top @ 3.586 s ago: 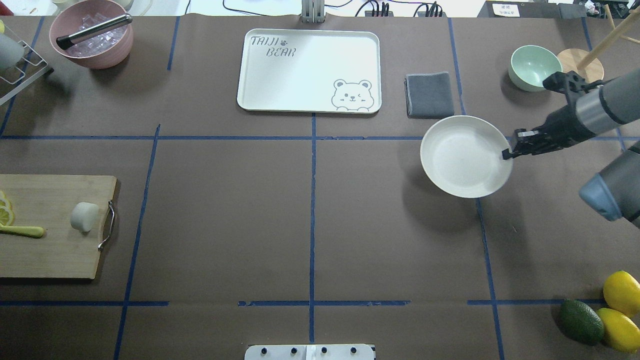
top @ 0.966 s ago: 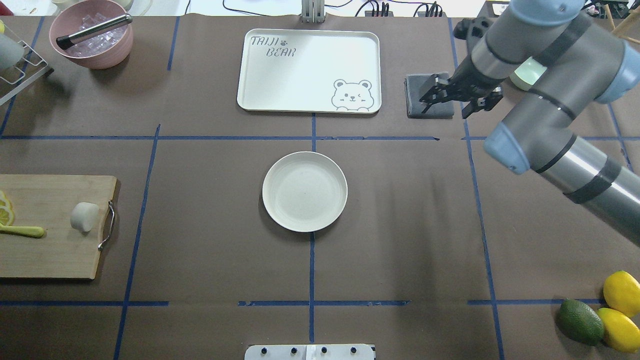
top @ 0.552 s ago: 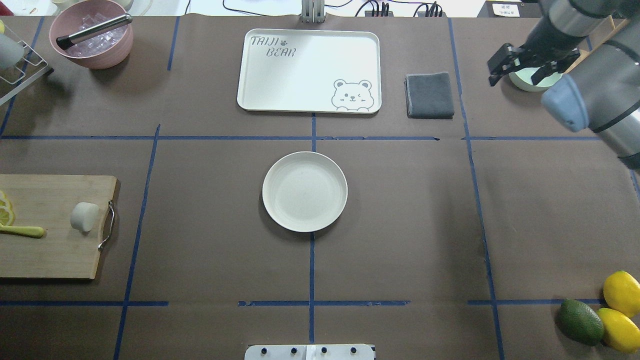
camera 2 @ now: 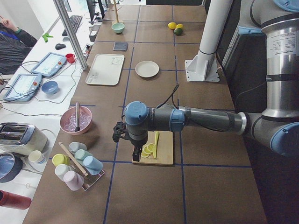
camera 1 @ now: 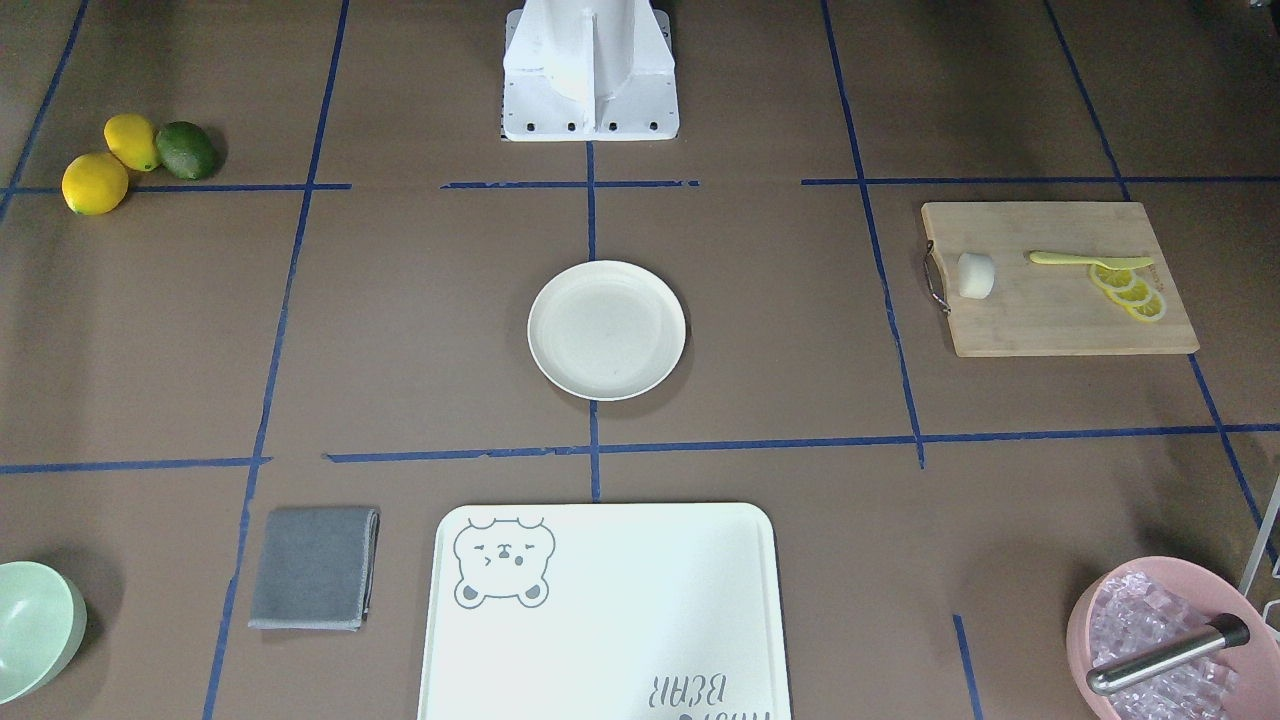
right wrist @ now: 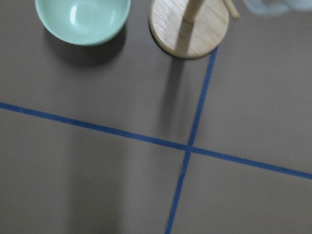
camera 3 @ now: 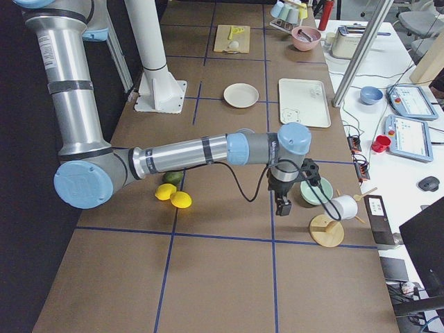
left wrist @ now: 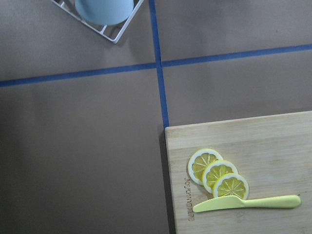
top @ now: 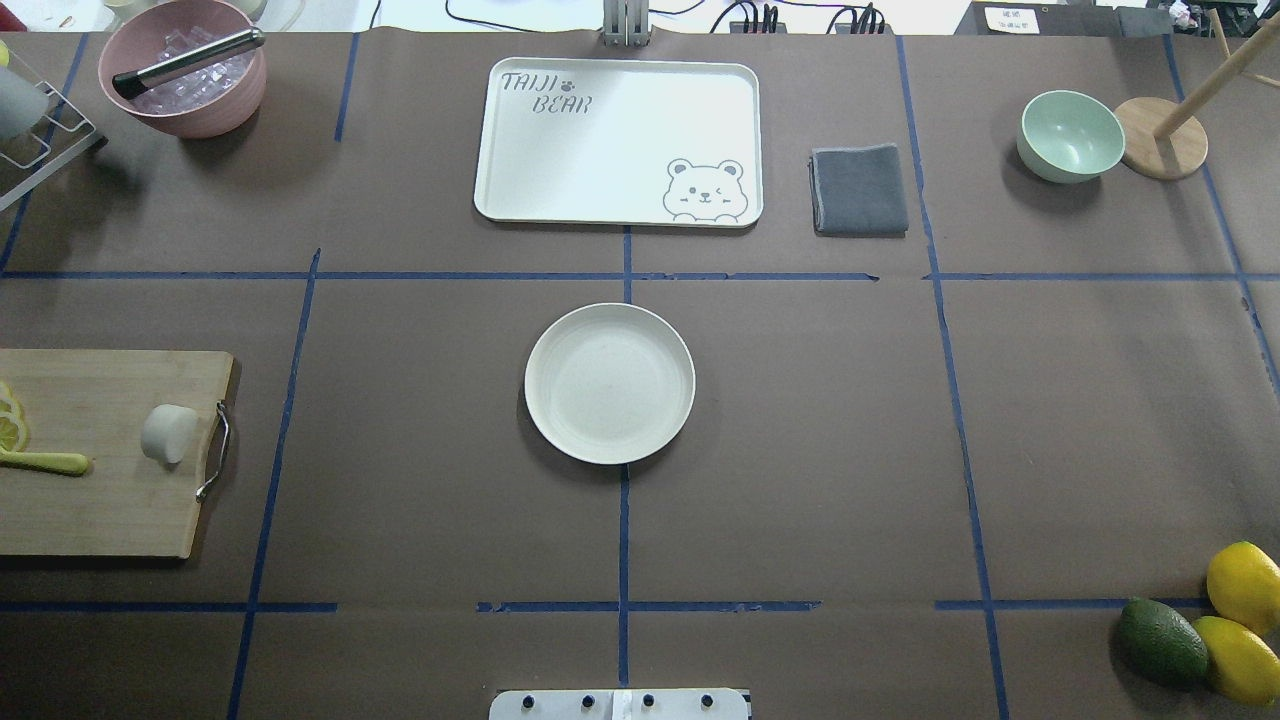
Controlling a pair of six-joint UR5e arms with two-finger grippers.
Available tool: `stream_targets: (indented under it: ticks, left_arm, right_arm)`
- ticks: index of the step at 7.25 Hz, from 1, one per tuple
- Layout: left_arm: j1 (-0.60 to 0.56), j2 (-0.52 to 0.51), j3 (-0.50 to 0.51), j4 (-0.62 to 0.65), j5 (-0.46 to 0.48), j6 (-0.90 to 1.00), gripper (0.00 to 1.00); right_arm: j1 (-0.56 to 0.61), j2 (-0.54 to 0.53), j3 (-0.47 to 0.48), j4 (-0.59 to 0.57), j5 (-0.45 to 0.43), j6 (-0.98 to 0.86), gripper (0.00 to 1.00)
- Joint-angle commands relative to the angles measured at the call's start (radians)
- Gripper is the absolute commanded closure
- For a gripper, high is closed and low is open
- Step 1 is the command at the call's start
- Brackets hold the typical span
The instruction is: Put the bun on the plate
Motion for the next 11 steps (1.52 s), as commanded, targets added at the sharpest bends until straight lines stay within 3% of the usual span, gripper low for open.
stream_targets:
  ticks: [1,4,5,9,11]
  left_arm:
    - [0.000,-0.005,0.020,-0.128,0.005,-0.004,0.00]
    - [0.006,-0.017,0.021,-0.140,-0.006,0.001,0.00]
    - [0.052,-0.017,-0.002,-0.199,-0.024,-0.045,0.00]
    - [0.401,-0.014,-0.006,-0.512,-0.012,-0.562,0.00]
    - [0.576,-0.015,-0.016,-0.574,0.151,-0.733,0.00]
  right_arm:
    - [0.052,-0.150,0.033,0.007,0.010,-0.016,0.00]
    - [0.052,-0.165,0.084,0.008,0.005,0.001,0.00]
    - [0.050,-0.167,0.089,0.008,0.007,0.002,0.00]
    - [0.050,-0.199,0.132,0.008,0.007,-0.002,0.00]
    - [0.050,-0.208,0.138,0.008,0.007,-0.002,0.00]
